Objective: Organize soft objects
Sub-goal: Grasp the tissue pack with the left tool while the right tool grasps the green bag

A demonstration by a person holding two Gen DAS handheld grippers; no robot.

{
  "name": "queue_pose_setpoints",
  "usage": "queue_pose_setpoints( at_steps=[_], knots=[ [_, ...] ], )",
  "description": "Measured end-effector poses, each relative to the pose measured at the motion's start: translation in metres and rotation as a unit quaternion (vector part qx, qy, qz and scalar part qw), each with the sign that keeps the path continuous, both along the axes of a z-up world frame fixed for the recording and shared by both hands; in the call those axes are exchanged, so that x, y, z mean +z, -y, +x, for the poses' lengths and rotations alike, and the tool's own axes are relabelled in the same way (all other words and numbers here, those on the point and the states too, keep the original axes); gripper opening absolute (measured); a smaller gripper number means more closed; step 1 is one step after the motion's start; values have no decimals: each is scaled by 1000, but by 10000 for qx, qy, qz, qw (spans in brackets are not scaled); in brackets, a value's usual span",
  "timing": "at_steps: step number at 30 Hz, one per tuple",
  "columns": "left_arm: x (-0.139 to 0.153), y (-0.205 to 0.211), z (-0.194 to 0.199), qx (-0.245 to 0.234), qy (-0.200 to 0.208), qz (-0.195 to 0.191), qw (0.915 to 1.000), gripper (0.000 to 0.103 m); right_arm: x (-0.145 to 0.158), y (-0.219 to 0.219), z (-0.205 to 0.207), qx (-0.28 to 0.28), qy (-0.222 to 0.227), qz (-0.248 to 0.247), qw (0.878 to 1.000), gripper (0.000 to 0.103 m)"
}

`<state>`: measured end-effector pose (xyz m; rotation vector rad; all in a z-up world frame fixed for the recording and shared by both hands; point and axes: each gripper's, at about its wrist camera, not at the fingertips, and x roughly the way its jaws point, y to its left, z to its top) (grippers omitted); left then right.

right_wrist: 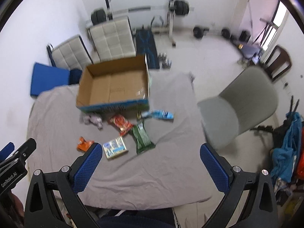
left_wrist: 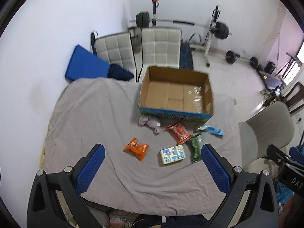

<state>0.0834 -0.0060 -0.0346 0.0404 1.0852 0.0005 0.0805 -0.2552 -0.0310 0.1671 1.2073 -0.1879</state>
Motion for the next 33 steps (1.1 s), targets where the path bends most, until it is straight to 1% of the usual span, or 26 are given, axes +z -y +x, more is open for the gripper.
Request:
queue_pose_setpoints(
  at_steps=[1, 3, 4, 5, 6, 7, 8, 9, 11, 12, 14, 17, 18, 20, 22, 23, 24, 25, 26, 27, 28, 29, 30, 31, 32, 33],
  knots=[
    [-16, 2, 8, -33, -144, 55, 9999, 103, -15, 3, 7, -28, -153, 28, 9999, 103],
    [-46, 7, 26, -97, -313, 225, 9992, 103, -57, 8, 28, 25, -545, 146, 9984, 103],
    [-67, 11, 38, -196, -534, 306, 9979, 103, -78, 10, 37, 50, -731, 141, 9972, 103],
    [-84, 15, 45, -312, -678, 314, 9967, 103, -95, 10, 44, 96, -858, 157, 9961, 103],
    [-100, 19, 52, -419, -774, 370, 9954, 103, -119, 10, 53, 182, -1034, 213, 9942, 103],
    [-126, 27, 62, -637, -984, 441, 9921, 103, -142, 10, 61, 260, -1206, 215, 9921, 103],
    [-139, 33, 65, -774, -1085, 492, 9899, 103, -165, 11, 68, 325, -1398, 224, 9894, 103],
    [-159, 40, 71, -982, -1233, 621, 9855, 103, -182, 11, 72, 367, -1534, 255, 9872, 103],
    [-208, 58, 82, -1458, -1578, 983, 9717, 103, -222, 13, 81, 483, -1879, 204, 9808, 103],
    [-228, 65, 85, -1644, -1715, 1085, 9653, 103, -238, 14, 83, 523, -1985, 171, 9786, 103],
    [-269, 77, 89, -2036, -2070, 1224, 9491, 103, -269, 15, 86, 634, -2159, 146, 9742, 103],
    [-321, 91, 89, -2481, -2489, 1389, 9259, 103, -297, 18, 83, 710, -2329, 195, 9697, 103],
    [-334, 94, 90, -2607, -2605, 1352, 9197, 103, -306, 20, 84, 700, -2384, 190, 9684, 103],
    [-357, 101, 90, -2761, -2805, 1334, 9096, 103, -315, 23, 83, 702, -2444, 248, 9668, 103],
    [-377, 108, 93, -2918, -2930, 1271, 9016, 102, -323, 27, 84, 679, -2498, 288, 9655, 103],
    [-382, 110, 93, -2956, -2954, 1219, 9003, 101, -329, 29, 85, 664, -2515, 325, 9650, 103],
    [-387, 114, 94, -3041, -2996, 1045, 8982, 91, -332, 30, 86, 659, -2514, 345, 9650, 103],
    [-390, 117, 93, -3108, -2994, 981, 8967, 88, -335, 30, 88, 653, -2508, 353, 9652, 103],
    [-393, 119, 92, -3153, -2979, 1006, 8954, 83, -339, 30, 90, 643, -2498, 369, 9655, 103],
    [-394, 120, 93, -3175, -2947, 1020, 8955, 79, -340, 30, 91, 641, -2502, 386, 9653, 103],
    [-396, 121, 94, -3127, -2923, 980, 8984, 78, -343, 29, 94, 641, -2494, 411, 9654, 103],
    [-396, 121, 95, -3026, -2942, 942, 9017, 77, -346, 27, 96, 641, -2468, 445, 9659, 103],
    [-399, 121, 96, -2819, -2957, 837, 9089, 76, -346, 27, 102, 642, -2451, 473, 9662, 102],
    [-398, 112, 101, -2400, -3002, 650, 9209, 76, -348, 25, 105, 650, -2425, 496, 9667, 101],
    [-397, 104, 103, -2131, -3060, 582, 9261, 75, -352, 21, 109, 654, -2405, 498, 9672, 99],
    [-397, 87, 108, -1472, -3181, 332, 9360, 73, -353, 20, 111, 651, -2404, 503, 9672, 97]
  ],
)
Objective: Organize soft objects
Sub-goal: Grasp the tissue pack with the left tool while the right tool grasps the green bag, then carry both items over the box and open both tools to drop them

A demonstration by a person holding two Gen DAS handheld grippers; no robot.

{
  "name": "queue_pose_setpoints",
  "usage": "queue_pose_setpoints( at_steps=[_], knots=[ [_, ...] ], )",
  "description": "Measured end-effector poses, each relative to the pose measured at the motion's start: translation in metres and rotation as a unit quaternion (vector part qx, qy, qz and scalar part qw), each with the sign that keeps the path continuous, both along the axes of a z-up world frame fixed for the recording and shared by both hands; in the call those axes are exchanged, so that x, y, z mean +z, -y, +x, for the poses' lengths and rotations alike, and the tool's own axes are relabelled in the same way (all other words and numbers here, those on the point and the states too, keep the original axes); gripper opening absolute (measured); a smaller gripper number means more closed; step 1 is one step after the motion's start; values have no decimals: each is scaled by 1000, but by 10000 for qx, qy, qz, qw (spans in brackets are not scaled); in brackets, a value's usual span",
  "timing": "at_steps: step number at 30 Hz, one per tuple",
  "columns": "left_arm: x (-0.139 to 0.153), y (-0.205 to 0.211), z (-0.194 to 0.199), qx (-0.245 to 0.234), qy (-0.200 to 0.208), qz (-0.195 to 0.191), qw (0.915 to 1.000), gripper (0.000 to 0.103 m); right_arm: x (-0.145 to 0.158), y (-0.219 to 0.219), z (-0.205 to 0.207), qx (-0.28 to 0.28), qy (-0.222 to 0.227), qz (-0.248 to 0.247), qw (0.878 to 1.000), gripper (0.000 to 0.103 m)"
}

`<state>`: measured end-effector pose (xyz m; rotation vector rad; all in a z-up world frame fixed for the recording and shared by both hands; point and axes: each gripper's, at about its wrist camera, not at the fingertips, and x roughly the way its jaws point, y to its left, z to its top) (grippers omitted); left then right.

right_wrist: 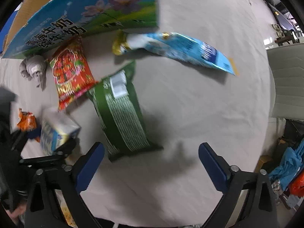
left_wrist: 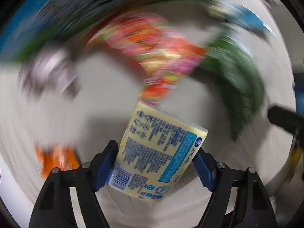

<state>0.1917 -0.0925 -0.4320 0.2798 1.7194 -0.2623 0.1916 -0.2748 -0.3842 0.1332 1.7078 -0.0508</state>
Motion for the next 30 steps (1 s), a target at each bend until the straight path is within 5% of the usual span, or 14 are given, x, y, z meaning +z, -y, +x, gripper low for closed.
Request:
queue_pose_setpoints(
  at_steps=[4, 5, 6, 7, 13, 17, 21, 30],
  knots=[
    [-5, -44, 6, 1590, -227, -353, 9864, 72, -14, -6, 11, -122, -53, 157, 9998, 77],
    [-9, -47, 8, 1725, -286, -461, 9835, 72, -20, -7, 12, -166, -128, 281, 9994, 71],
    [-13, -49, 9, 1836, -340, -548, 9809, 72, -24, -8, 14, -227, -184, 402, 9988, 51],
    [-15, -49, 9, 1864, -376, -570, 9801, 72, -28, -8, 14, -292, -277, 449, 9982, 47],
    [-35, -22, 5, 1142, -448, -351, 9918, 72, -33, -8, 8, -435, -450, 386, 9973, 47],
    [-43, -13, -1, 1224, -261, -251, 9918, 63, -41, -17, -3, -459, -438, 378, 9973, 46],
    [-23, -12, -8, 1314, -64, -247, 9910, 63, -26, -23, -7, -392, -370, 345, 9979, 35],
    [51, 15, -29, 1336, 769, -186, 9879, 62, 35, -7, -42, -339, 0, 692, 9970, 33]
  ],
)
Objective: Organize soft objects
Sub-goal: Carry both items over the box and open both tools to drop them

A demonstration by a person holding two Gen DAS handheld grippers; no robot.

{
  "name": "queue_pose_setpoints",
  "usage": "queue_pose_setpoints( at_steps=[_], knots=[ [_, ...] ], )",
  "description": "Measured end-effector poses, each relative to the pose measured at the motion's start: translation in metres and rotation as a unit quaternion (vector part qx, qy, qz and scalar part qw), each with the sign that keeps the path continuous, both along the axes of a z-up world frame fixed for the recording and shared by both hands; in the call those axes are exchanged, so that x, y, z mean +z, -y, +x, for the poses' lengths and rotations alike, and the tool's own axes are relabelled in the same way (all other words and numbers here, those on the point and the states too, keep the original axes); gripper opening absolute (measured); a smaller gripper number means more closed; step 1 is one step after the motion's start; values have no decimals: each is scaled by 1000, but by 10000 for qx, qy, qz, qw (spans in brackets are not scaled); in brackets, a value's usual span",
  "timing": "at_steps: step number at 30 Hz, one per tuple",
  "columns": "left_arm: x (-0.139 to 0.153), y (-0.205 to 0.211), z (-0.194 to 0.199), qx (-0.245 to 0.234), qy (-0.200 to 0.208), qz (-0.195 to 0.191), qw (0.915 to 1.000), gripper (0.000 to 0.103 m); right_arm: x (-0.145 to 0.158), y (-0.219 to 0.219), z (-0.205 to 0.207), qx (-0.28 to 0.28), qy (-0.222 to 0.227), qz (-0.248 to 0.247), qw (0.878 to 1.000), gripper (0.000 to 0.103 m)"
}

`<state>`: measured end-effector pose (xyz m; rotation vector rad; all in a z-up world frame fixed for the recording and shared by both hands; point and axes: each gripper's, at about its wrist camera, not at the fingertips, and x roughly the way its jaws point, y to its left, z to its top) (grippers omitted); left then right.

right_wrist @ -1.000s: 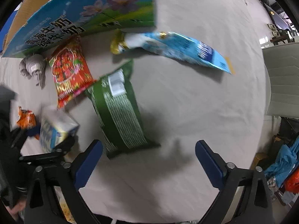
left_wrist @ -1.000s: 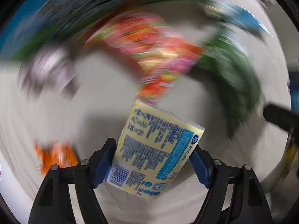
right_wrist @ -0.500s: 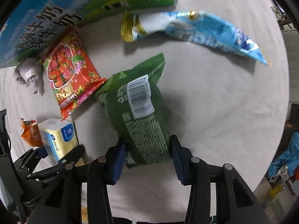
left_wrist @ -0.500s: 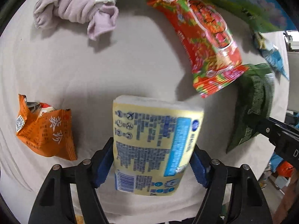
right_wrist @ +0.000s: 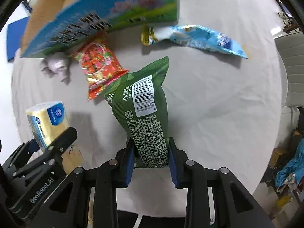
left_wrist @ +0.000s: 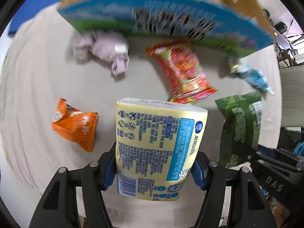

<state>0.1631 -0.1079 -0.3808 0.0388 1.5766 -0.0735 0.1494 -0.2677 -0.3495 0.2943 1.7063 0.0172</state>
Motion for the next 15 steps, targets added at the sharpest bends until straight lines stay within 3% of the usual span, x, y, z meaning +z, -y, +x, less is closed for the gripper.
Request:
queue_pose_setpoints(
  at_steps=[6, 10, 15],
  knots=[
    [75, 20, -9, 29, 530, -44, 9986, 62, 75, 41, -19, 12, 476, 209, 9986, 33],
    [137, 9, 12, 5, 801, -168, 9966, 62, 120, 53, -13, 67, 842, 287, 9960, 33],
    [172, 10, 36, -108, 1084, -322, 9935, 62, 168, 47, 15, 49, 1192, 423, 9920, 33]
  ],
)
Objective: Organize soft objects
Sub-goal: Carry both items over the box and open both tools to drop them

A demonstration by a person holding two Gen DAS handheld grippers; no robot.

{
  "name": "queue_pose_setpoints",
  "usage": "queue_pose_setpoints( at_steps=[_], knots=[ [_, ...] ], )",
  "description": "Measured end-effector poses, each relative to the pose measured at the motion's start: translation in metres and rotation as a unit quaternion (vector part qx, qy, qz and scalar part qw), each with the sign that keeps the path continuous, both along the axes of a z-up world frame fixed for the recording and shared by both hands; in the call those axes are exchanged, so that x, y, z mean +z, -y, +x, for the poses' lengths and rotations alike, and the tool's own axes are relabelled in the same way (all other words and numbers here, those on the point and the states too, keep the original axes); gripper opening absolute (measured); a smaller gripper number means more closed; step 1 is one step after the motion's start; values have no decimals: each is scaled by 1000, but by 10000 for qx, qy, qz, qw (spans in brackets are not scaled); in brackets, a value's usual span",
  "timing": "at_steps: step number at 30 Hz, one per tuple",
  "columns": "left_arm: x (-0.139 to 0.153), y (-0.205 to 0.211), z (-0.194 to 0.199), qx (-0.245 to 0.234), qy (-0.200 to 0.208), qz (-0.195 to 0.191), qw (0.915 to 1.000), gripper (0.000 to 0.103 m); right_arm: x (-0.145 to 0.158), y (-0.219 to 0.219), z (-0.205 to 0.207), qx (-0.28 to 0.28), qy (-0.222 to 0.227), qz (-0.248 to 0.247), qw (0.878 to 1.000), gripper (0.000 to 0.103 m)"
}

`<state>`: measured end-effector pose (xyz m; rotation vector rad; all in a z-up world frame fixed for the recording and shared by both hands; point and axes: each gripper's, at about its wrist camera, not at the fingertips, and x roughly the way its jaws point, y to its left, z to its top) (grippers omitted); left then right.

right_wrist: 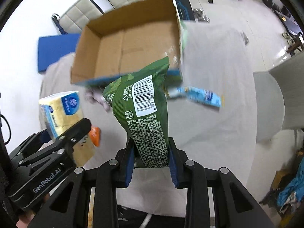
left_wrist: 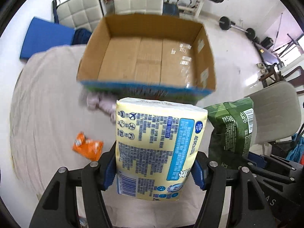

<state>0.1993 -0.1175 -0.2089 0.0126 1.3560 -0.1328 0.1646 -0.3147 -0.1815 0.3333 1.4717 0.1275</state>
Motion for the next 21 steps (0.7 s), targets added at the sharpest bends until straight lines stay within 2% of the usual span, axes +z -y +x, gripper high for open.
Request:
queue_pose_setpoints(
  at_steps=[4, 8, 13, 15, 21],
  knots=[
    [19, -1, 44, -126, 145, -81, 9998, 63, 15, -12, 38, -19, 151, -23, 9999, 33],
    [15, -10, 97, -127, 129, -178, 9997, 63, 18, -17, 83, -89, 228, -179, 9995, 33],
    [-5, -24, 175, -45, -93, -402, 9991, 63, -15, -24, 156, -239, 167, -262, 9992, 33],
    [-12, -22, 194, -41, -207, -436, 9988, 63, -30, -27, 182, -284, 90, -300, 9991, 33],
    [-68, -15, 253, -73, -823, -596, 9948, 63, -89, -33, 242, -427, -196, -305, 9984, 33]
  ],
)
